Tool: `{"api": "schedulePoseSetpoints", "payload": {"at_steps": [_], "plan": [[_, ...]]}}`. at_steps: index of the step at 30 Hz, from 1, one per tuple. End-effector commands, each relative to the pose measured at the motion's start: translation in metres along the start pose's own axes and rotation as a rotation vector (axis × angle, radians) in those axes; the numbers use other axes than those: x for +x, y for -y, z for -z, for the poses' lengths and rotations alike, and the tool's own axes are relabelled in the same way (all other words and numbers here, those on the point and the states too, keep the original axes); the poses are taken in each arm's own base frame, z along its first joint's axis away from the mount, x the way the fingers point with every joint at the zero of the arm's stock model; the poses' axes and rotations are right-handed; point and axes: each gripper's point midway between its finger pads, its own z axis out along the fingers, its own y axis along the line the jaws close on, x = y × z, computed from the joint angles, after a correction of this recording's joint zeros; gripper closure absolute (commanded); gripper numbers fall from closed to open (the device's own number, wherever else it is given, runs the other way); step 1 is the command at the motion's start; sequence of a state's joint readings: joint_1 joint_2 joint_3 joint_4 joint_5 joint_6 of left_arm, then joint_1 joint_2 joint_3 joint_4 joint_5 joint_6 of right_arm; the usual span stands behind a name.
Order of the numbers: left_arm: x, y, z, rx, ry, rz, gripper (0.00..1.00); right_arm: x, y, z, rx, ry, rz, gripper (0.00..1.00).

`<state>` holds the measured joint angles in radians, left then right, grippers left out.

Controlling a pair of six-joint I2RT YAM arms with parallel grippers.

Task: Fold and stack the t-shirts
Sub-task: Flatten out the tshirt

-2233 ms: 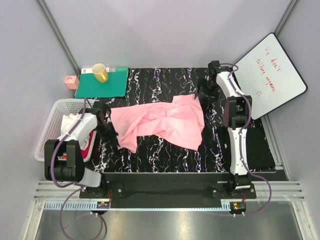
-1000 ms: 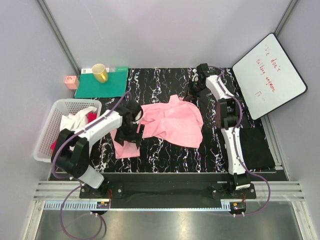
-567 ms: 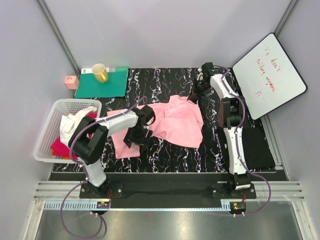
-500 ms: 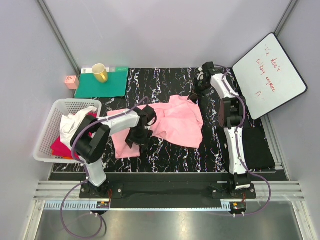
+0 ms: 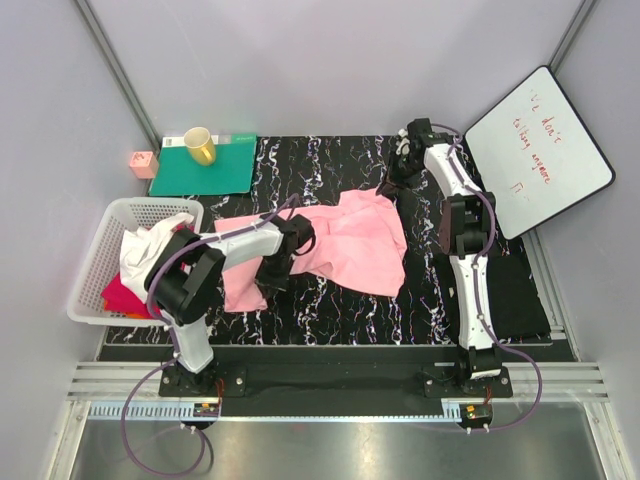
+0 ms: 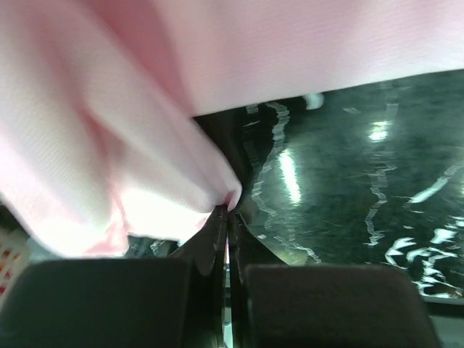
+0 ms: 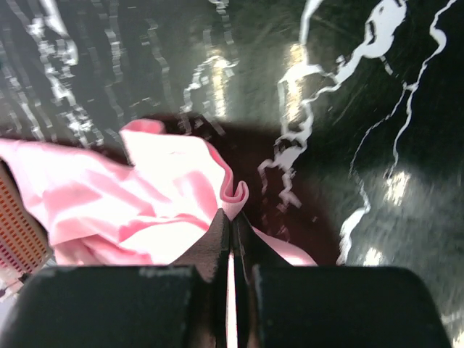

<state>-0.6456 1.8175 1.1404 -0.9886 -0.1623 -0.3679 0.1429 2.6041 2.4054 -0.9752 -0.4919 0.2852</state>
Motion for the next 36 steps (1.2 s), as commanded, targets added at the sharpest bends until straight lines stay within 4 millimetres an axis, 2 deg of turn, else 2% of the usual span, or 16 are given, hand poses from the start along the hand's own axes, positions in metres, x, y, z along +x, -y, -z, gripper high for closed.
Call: {"api": "schedulePoseSetpoints", "payload": {"at_steps": [1, 4, 8, 14, 17, 21, 23, 24, 26, 27, 28, 30, 31, 33, 35, 36], "plan": [[-0.026, -0.026, 0.05, -0.105, 0.155, 0.082, 1.0, -0.023, -0.055, 0.076, -0.083, 0.134, 0.098, 1.0], [-0.048, -0.046, 0.097, -0.16, 0.268, 0.159, 1.0, -0.03, -0.075, 0.108, -0.1, 0.195, 0.131, 1.0], [-0.083, -0.087, 0.183, -0.196, 0.481, 0.345, 1.0, -0.039, -0.103, 0.16, -0.107, 0.311, 0.173, 1.0], [-0.1, -0.173, 0.272, -0.241, 0.674, 0.586, 1.0, -0.041, -0.148, 0.245, -0.148, 0.487, 0.239, 1.0], [-0.099, -0.202, 0.292, -0.256, 0.72, 0.659, 1.0, -0.039, -0.162, 0.28, -0.15, 0.565, 0.268, 1.0], [-0.094, -0.21, 0.303, -0.231, 0.77, 0.698, 1.0, -0.034, -0.173, 0.323, -0.13, 0.664, 0.307, 1.0], [-0.094, -0.198, 0.289, -0.195, 0.732, 0.637, 1.0, -0.027, -0.176, 0.34, -0.117, 0.696, 0.312, 1.0], [-0.088, -0.193, 0.288, -0.181, 0.736, 0.619, 1.0, -0.023, -0.169, 0.335, -0.104, 0.675, 0.307, 1.0], [-0.083, -0.165, 0.257, -0.148, 0.659, 0.513, 1.0, -0.01, -0.169, 0.341, -0.101, 0.669, 0.31, 1.0], [-0.073, -0.156, 0.252, -0.132, 0.652, 0.477, 1.0, -0.004, -0.159, 0.327, -0.083, 0.626, 0.295, 1.0], [-0.06, -0.143, 0.22, -0.148, 0.563, 0.434, 1.0, 0.001, -0.155, 0.325, -0.075, 0.612, 0.29, 1.0], [-0.04, -0.122, 0.2, -0.14, 0.52, 0.392, 1.0, 0.015, -0.144, 0.317, -0.054, 0.574, 0.275, 1.0], [-0.021, -0.108, 0.166, -0.124, 0.417, 0.378, 1.0, 0.02, -0.141, 0.313, -0.047, 0.56, 0.272, 1.0], [-0.002, -0.091, 0.143, -0.103, 0.363, 0.354, 0.99, 0.033, -0.132, 0.305, -0.039, 0.519, 0.252, 1.0], [0.026, -0.08, 0.111, -0.117, 0.268, 0.339, 0.86, 0.044, -0.124, 0.296, -0.03, 0.478, 0.23, 1.0], [0.039, -0.076, 0.097, -0.123, 0.218, 0.333, 0.55, 0.049, -0.121, 0.293, -0.022, 0.455, 0.219, 1.0]]}}
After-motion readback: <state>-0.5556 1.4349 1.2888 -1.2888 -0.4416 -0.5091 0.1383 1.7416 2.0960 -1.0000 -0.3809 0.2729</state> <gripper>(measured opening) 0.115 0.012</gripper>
